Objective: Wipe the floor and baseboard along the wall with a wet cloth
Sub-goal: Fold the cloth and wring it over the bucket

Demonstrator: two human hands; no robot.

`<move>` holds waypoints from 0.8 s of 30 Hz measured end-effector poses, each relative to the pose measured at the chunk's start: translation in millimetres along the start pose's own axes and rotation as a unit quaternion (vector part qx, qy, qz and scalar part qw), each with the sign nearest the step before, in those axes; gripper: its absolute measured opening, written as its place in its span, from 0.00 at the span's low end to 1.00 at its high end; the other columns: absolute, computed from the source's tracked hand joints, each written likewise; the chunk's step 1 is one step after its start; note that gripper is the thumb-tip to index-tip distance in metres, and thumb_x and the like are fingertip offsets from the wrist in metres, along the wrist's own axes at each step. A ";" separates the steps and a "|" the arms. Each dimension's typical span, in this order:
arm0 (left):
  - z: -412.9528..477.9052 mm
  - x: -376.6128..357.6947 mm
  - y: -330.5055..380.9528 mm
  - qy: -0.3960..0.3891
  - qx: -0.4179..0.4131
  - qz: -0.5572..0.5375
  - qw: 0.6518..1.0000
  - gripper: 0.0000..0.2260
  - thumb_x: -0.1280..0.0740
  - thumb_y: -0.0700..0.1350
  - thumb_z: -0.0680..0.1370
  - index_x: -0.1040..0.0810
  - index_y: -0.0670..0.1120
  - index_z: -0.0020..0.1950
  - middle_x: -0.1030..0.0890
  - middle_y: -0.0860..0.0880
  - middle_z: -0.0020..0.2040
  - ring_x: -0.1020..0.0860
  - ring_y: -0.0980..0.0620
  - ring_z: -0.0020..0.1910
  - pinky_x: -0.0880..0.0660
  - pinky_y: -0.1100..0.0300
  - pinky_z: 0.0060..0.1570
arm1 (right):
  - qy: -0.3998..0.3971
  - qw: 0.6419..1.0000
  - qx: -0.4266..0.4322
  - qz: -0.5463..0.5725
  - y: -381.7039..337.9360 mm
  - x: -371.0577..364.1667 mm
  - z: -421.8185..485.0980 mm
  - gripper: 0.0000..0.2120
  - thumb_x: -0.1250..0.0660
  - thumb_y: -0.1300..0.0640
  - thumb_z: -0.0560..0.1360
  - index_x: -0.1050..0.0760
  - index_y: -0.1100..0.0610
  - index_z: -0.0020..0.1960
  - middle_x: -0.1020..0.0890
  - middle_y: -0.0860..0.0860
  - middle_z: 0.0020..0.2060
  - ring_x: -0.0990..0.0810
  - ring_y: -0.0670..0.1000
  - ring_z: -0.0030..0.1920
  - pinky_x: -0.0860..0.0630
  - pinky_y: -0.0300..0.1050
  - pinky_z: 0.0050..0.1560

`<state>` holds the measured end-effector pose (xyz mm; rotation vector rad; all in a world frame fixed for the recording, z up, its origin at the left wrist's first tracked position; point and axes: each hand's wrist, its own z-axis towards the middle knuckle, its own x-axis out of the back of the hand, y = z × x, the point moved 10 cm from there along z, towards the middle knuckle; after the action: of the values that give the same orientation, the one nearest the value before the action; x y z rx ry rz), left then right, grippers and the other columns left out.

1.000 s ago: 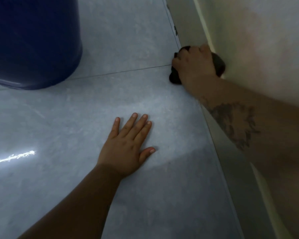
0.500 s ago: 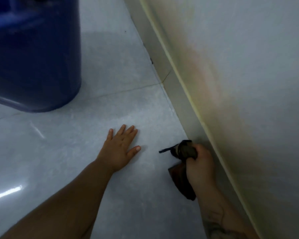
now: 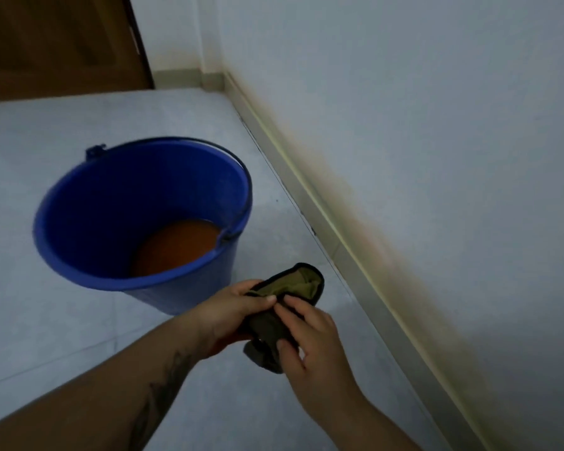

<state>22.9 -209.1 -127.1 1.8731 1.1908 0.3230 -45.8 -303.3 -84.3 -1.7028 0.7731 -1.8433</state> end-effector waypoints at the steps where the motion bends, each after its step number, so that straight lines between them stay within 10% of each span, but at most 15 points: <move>1: -11.3 7.1 9.4 0.009 -0.009 0.016 1.000 0.14 0.32 0.40 0.76 0.22 0.44 0.62 0.16 0.39 0.53 0.18 0.41 0.54 0.21 0.48 0.54 | 0.009 0.999 0.011 0.031 -9.6 6.1 2.6 0.23 0.44 0.49 0.75 0.30 0.47 0.70 0.35 0.33 0.64 0.40 0.31 0.64 0.43 0.26 0.64; 5: -56.2 28.2 44.9 0.048 -0.062 0.110 0.991 0.09 0.34 0.40 0.78 0.21 0.47 0.57 0.15 0.44 0.48 0.16 0.46 0.49 0.19 0.52 0.48 | 0.047 0.993 0.027 0.104 -44.4 35.4 20.2 0.24 0.33 0.60 0.74 0.32 0.42 0.64 0.37 0.31 0.63 0.26 0.37 0.55 0.25 0.33 0.52; 10: -108.2 32.8 89.6 0.058 -0.143 0.297 0.942 0.09 0.35 0.42 0.79 0.20 0.55 0.52 0.16 0.54 0.47 0.18 0.58 0.48 0.22 0.59 0.50 | -0.136 0.986 0.080 -0.054 -99.1 28.0 52.6 0.36 0.32 0.47 0.73 0.48 0.36 0.74 0.33 0.39 0.68 0.30 0.42 0.61 0.28 0.38 0.58; 14: -131.1 53.1 104.3 0.141 -0.159 0.434 0.876 0.06 0.35 0.48 0.78 0.21 0.59 0.49 0.18 0.60 0.44 0.20 0.62 0.46 0.24 0.58 0.55 | -0.143 0.954 0.182 -0.192 -137.8 15.3 66.4 0.16 0.35 0.37 0.70 0.30 0.39 0.55 0.29 0.39 0.45 0.31 0.45 0.48 0.28 0.45 0.48; 17: -146.0 61.7 114.9 0.194 -0.149 0.558 0.793 0.03 0.38 0.54 0.79 0.26 0.59 0.47 0.21 0.58 0.43 0.22 0.59 0.45 0.25 0.59 0.55 | -0.108 0.936 0.222 -0.250 -150.0 1.0 71.6 0.19 0.42 0.32 0.70 0.25 0.42 0.53 0.27 0.40 0.49 0.32 0.46 0.53 0.31 0.47 0.51; 21: -154.2 78.3 122.6 0.210 -0.139 0.570 0.782 0.05 0.38 0.57 0.78 0.27 0.58 0.48 0.20 0.56 0.45 0.22 0.57 0.46 0.25 0.60 0.55 | -0.132 0.958 0.215 -0.137 -158.3 -16.5 74.2 0.17 0.41 0.39 0.74 0.25 0.40 0.61 0.30 0.35 0.68 0.41 0.43 0.72 0.42 0.48 0.69; 24: -158.7 96.0 123.3 0.232 -0.164 0.540 0.792 0.07 0.36 0.60 0.76 0.27 0.59 0.43 0.21 0.56 0.40 0.22 0.59 0.40 0.24 0.63 0.48 | -0.215 0.965 0.150 0.028 -154.6 -37.2 72.7 0.11 0.35 0.45 0.74 0.25 0.42 0.55 0.21 0.41 0.53 0.25 0.45 0.60 0.25 0.49 0.60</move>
<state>49.7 -65.5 41.1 2.0111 0.1397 1.5778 31.4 -172.5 2.3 -1.7652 0.3388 -1.3934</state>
